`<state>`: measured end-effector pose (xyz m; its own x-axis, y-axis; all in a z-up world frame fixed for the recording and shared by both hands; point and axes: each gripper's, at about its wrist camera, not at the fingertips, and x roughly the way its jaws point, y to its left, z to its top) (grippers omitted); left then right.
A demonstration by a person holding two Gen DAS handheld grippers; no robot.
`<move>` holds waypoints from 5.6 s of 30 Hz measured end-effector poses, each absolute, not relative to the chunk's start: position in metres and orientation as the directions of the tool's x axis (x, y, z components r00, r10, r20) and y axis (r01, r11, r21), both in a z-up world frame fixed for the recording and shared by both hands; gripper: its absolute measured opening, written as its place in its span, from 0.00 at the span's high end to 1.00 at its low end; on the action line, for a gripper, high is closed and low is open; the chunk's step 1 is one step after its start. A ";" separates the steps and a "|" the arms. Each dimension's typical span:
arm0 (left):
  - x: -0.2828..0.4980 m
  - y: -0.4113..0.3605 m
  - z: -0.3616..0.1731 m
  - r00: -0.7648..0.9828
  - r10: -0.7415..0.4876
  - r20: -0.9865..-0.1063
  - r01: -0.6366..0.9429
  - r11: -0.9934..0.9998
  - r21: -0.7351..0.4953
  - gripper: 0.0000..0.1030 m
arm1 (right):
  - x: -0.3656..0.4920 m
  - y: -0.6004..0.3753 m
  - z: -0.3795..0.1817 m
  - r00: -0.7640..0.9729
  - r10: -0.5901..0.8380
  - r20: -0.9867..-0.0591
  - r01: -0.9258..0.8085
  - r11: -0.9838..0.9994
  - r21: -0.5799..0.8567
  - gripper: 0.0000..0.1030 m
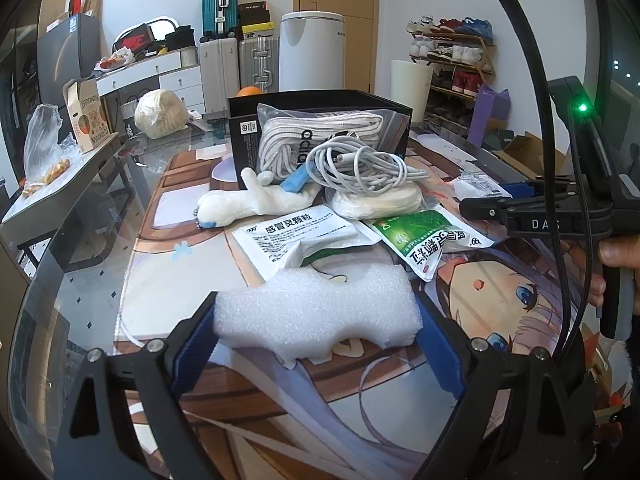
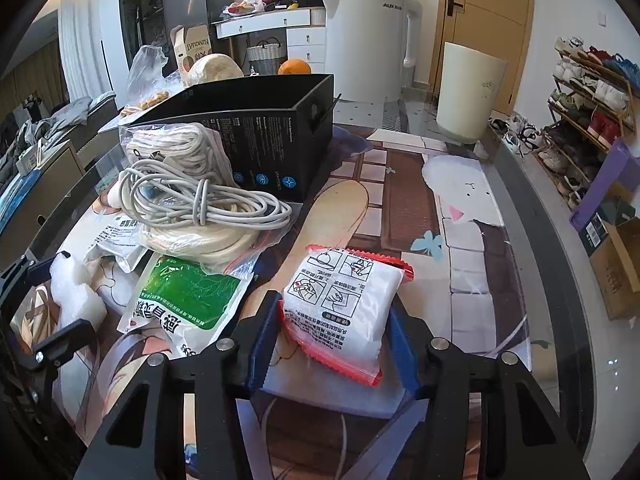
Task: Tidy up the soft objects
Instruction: 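Lift the foam with the left gripper while the right gripper carries the packet over the black box, then open the right gripper to drop the packet into the black box while the left gripper releases the foam there, then withdraw both grippers from the black box back over the table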
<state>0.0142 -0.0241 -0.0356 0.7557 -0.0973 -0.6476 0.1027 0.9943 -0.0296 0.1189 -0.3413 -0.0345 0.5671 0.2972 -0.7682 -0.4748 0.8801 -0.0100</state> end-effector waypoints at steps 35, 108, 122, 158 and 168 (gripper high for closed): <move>0.015 0.007 0.015 0.902 0.029 -0.430 -0.043 0.999 -0.022 0.12 | 0.058 -0.319 0.054 0.713 0.442 -0.544 -0.556 0.829 -0.056 0.51; 0.168 0.018 0.030 0.893 -0.004 -0.450 0.006 1.000 0.004 0.12 | 0.222 -0.233 0.026 0.605 0.473 -0.640 -0.671 0.736 -0.090 0.49; 0.168 0.017 0.029 0.890 -0.042 -0.454 0.034 0.999 -0.026 0.11 | 0.213 -0.248 0.037 0.639 0.467 -0.611 -0.655 0.747 -0.114 0.22; 0.102 0.015 0.042 0.917 -0.028 -0.397 0.002 0.998 -0.067 0.00 | 0.156 -0.296 0.052 0.662 0.497 -0.560 -0.607 0.795 -0.012 0.01; 0.076 0.015 0.037 0.917 0.002 -0.399 -0.019 0.999 -0.039 0.00 | 0.142 -0.298 0.051 0.662 0.509 -0.550 -0.607 0.795 0.005 0.01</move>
